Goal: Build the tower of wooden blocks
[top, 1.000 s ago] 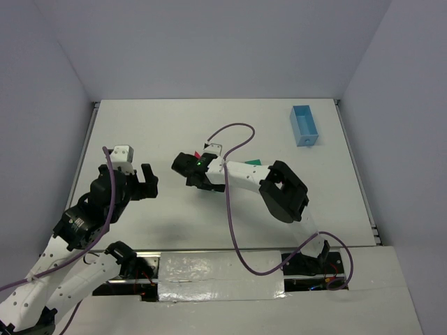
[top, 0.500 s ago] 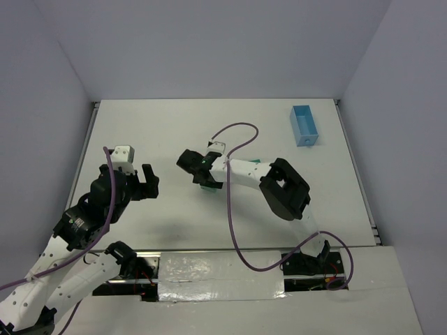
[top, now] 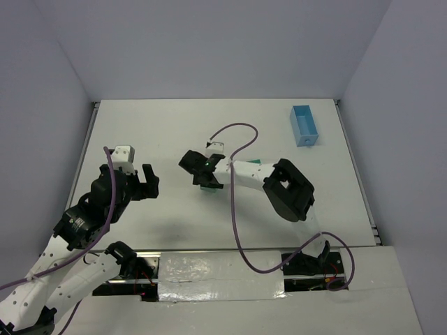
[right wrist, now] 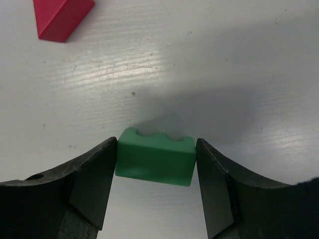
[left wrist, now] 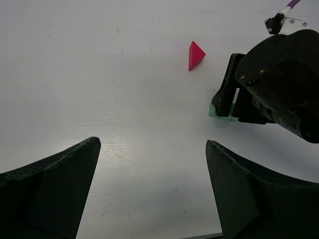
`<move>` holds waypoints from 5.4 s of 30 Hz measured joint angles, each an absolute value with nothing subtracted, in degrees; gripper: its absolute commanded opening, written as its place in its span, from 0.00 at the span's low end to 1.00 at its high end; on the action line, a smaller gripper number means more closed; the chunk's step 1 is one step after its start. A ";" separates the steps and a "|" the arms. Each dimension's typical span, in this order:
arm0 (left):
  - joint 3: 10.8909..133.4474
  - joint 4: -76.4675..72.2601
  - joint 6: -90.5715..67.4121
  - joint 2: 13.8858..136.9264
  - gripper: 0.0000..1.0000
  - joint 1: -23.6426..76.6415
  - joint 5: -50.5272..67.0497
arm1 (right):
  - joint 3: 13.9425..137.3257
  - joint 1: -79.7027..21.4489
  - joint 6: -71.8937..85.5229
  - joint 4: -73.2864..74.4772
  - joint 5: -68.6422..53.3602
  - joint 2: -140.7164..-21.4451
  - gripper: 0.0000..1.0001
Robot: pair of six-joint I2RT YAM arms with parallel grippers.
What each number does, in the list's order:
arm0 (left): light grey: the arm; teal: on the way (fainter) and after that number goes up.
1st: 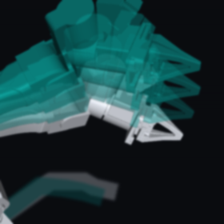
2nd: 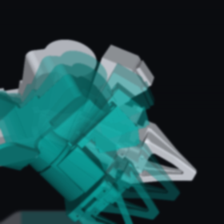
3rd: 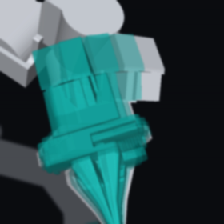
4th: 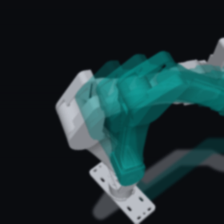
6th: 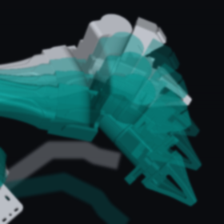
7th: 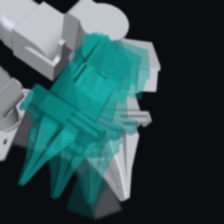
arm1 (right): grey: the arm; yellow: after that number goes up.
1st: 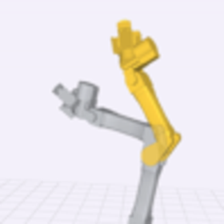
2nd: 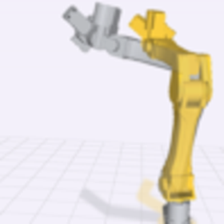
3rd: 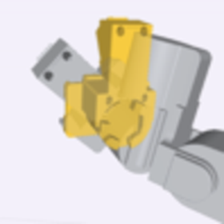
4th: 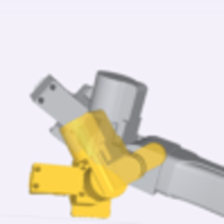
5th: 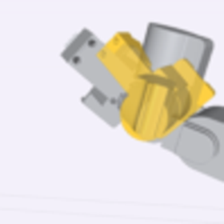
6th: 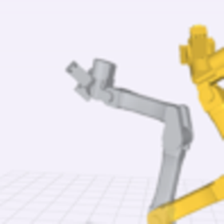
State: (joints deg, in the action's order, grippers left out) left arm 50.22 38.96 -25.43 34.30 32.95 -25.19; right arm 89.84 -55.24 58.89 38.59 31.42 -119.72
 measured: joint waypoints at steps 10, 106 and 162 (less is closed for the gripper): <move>50.22 38.96 -25.43 34.30 0.99 33.32 -25.19 | 80.73 -52.49 40.07 32.25 25.98 -103.35 0.43; 50.22 38.94 -25.41 37.06 0.99 33.58 -25.17 | 75.85 -25.78 7.31 29.34 6.22 -102.37 0.60; 50.22 38.94 -25.36 37.56 1.00 33.58 -24.69 | 75.70 -27.66 7.60 30.02 8.23 -102.48 0.81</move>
State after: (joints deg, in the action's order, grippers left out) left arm 50.22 38.94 -25.36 37.56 33.58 -24.69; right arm 75.70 -27.66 7.60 30.02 8.23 -102.48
